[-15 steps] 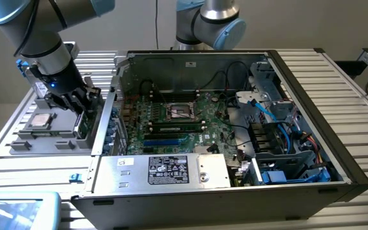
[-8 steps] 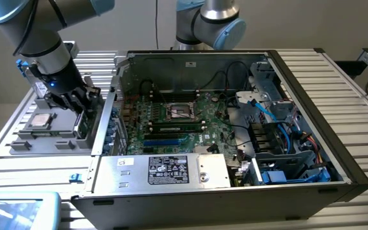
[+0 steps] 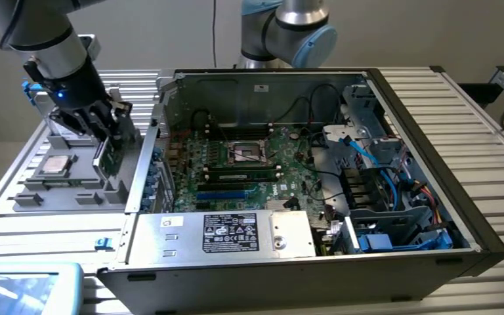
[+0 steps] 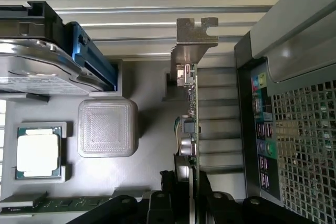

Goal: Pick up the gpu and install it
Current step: 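Pick up the gpu and move the gpu toward the slot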

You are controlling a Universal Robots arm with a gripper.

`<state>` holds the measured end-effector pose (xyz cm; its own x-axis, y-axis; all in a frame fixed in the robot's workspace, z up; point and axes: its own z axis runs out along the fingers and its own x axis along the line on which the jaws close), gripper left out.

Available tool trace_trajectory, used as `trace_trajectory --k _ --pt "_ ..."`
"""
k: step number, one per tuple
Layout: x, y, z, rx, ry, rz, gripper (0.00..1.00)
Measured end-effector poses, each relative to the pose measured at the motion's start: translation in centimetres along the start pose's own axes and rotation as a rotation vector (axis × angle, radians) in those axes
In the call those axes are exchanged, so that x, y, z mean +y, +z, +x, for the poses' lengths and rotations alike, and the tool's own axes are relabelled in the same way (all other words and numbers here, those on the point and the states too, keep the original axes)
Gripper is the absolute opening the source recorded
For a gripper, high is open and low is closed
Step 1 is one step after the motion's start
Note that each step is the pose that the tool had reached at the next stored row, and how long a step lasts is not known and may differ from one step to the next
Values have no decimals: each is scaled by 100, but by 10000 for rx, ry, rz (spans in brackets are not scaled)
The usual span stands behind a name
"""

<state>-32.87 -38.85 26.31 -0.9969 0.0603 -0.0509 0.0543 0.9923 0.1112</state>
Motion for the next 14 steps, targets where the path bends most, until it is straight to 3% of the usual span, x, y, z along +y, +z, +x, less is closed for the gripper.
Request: trace_trajectory --k 14 --pt "64 -633 -33 2 -1 -1 28"
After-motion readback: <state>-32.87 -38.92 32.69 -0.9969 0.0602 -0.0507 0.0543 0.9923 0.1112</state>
